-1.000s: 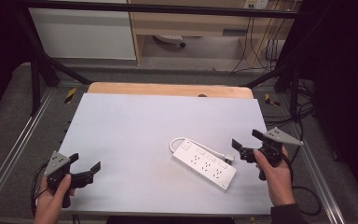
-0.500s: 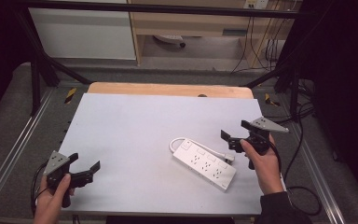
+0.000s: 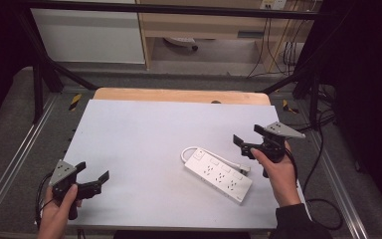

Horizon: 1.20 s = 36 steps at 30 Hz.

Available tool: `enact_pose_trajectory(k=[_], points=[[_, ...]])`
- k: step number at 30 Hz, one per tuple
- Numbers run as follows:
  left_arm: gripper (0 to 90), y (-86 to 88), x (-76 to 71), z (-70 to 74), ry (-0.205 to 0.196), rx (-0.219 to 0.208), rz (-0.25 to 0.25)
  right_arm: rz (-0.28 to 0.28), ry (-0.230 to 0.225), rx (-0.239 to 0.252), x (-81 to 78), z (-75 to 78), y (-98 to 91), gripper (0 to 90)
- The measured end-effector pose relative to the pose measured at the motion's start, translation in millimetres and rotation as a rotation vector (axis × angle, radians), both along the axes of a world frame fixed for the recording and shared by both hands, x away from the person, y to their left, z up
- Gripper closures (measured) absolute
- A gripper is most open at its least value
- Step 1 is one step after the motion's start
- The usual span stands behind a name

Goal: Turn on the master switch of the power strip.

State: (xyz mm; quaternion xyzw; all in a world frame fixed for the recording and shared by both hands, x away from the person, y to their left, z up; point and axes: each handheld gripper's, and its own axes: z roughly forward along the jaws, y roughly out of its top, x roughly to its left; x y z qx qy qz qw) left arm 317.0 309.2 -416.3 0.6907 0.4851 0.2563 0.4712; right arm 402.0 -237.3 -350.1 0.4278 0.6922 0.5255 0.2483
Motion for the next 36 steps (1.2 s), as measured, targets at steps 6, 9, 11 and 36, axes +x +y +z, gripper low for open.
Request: enact_pose_trajectory(k=[6, 9, 11, 36], points=[[7.2, -0.5, 10.7, -1.2, -0.020, -0.018, 0.008, -0.003, -0.009, -0.002, 6.0, 3.5, 4.0, 13.6], [7.2, -4.4, 17.9, -0.6, -0.036, -0.007, 0.009, -0.020, -0.019, 0.002, 9.3, 5.0, 8.3, 20.9], [7.2, -8.6, 24.3, -1.4, -0.040, 0.003, -0.005, -0.019, -0.029, -0.003, 11.4, 7.0, 11.5, 24.0], [7.2, -17.4, 30.6, -6.3, -0.013, 0.006, -0.033, 0.042, -0.076, -0.066, 31.6, 11.9, 57.2, 66.9]])
